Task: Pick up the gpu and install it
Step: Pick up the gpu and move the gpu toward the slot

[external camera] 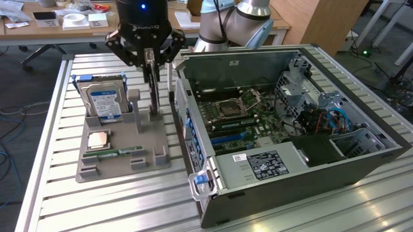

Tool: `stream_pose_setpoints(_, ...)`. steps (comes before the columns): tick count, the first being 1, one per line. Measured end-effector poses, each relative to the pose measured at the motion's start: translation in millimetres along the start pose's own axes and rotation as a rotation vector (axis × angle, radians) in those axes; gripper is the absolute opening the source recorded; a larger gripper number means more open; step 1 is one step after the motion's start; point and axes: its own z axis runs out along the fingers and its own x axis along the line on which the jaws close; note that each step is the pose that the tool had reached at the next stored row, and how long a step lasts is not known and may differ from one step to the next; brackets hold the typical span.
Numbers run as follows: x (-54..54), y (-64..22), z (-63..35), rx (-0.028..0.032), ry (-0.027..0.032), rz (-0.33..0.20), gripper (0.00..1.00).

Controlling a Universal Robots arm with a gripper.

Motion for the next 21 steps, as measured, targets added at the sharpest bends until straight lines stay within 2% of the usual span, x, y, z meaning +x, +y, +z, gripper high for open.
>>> stream_pose_setpoints(8,-0.6,0.8,-21.4,0.0035,-0.0001,0.000,0.26)
stream_pose_setpoints(21,-0.6,0.9,-24.2,0.0042,0.0000,0.000,0.26)
